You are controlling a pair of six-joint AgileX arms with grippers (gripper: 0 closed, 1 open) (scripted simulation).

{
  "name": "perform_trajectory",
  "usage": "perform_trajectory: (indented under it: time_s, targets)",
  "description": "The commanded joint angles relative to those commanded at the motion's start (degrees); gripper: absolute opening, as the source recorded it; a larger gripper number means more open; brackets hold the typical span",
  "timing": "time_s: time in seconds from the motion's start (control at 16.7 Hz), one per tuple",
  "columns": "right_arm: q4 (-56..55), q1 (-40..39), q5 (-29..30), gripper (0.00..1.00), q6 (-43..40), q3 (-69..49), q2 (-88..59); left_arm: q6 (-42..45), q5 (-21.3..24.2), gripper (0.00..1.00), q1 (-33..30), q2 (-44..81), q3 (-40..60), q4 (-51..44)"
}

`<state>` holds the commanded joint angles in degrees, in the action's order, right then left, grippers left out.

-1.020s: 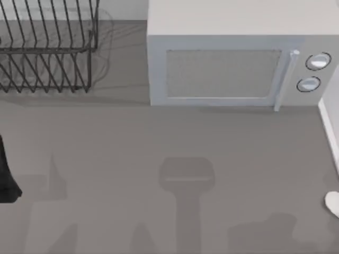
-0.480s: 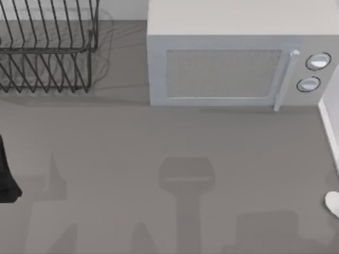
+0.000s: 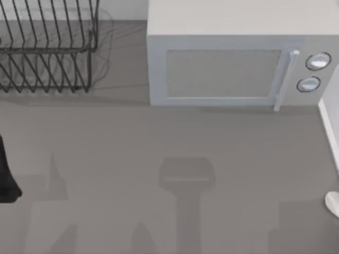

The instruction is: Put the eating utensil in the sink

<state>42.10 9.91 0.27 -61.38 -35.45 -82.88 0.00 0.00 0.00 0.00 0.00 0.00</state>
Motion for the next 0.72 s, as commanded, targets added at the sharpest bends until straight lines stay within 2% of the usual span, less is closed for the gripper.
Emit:
perform_trajectory:
  time_s: [0.24, 0.48, 0.72]
  targets:
    - [-7.9, 0.0, 0.0, 1.00, 0.0, 4.5, -4.0, 0.0, 0.0, 1.00, 0.0, 0.0, 0.0, 0.0]
    - [-8.4, 0.0, 0.0, 1.00, 0.0, 4.8, -4.2, 0.0, 0.0, 1.00, 0.0, 0.0, 0.0, 0.0]
    - [-8.4, 0.0, 0.0, 0.70, 0.0, 4.8, -4.2, 0.0, 0.0, 1.00, 0.0, 0.0, 0.0, 0.0]
